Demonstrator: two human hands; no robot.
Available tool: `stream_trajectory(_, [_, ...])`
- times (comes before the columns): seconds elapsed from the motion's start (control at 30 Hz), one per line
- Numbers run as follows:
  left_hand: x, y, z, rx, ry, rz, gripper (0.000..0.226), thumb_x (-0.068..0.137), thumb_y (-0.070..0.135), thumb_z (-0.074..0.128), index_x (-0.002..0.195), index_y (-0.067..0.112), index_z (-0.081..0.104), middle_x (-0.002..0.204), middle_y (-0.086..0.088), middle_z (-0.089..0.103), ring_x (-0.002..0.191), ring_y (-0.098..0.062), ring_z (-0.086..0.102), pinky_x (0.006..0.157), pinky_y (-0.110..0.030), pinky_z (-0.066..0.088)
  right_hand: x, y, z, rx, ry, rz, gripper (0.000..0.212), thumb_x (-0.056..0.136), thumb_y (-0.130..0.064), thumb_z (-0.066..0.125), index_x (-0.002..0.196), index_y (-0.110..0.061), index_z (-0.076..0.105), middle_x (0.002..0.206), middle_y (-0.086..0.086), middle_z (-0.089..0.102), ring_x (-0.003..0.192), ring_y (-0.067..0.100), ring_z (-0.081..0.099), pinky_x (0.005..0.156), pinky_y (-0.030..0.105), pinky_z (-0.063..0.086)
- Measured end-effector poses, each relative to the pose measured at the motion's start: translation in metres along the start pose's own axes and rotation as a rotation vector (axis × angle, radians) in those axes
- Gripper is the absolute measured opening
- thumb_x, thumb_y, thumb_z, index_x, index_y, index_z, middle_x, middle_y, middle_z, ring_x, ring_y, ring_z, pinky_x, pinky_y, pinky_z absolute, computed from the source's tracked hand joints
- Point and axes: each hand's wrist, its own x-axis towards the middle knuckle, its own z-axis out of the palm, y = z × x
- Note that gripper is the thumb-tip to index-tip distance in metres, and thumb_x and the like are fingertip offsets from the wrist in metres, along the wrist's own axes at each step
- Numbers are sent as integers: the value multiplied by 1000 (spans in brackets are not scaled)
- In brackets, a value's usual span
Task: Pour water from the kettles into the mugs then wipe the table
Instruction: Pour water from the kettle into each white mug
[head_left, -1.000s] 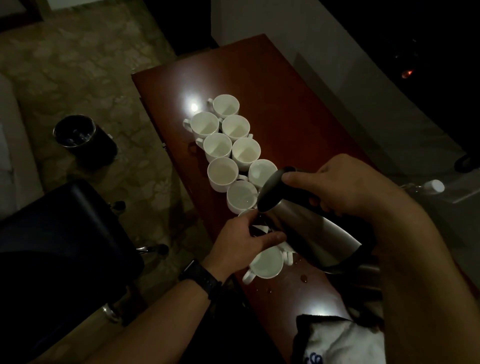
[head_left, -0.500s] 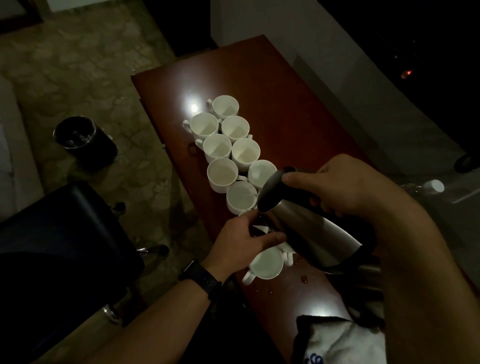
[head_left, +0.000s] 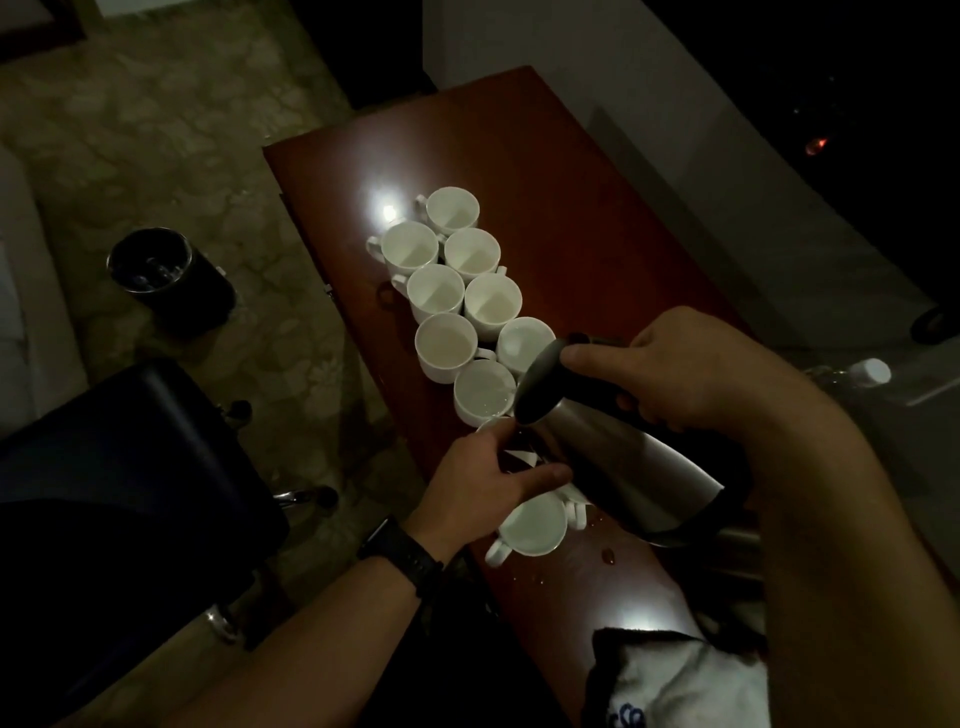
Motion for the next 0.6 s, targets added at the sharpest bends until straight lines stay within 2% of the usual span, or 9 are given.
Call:
stream_trajectory(0.17, [0, 2, 1, -7, 1, -5, 58, 62, 71, 74, 113, 44, 69, 108, 20, 73, 95, 0, 71, 89, -33, 58, 3, 2, 0, -7, 6, 1, 63, 73, -74, 64, 56, -14, 70, 45, -2, 63, 36, 6, 53, 55, 30, 46])
stream_trajectory(0.33, [-1, 4, 1, -15, -3, 0, 60, 64, 68, 75, 117, 39, 69, 111, 16, 74, 96, -3, 72, 93, -42, 58, 3, 3, 0, -6, 6, 1, 63, 72, -74, 64, 57, -13, 70, 46, 0, 63, 40, 10, 55, 57, 32, 47])
stream_trajectory(0.6, [-1, 6, -1, -34, 4, -11, 63, 64, 68, 75, 121, 42, 67, 114, 19, 72, 99, -5, 72, 95, -42, 58, 3, -1, 0, -8, -3, -15, 62, 72, -74, 63, 63, -14, 71, 47, -1, 64, 49, 16, 58, 57, 33, 47])
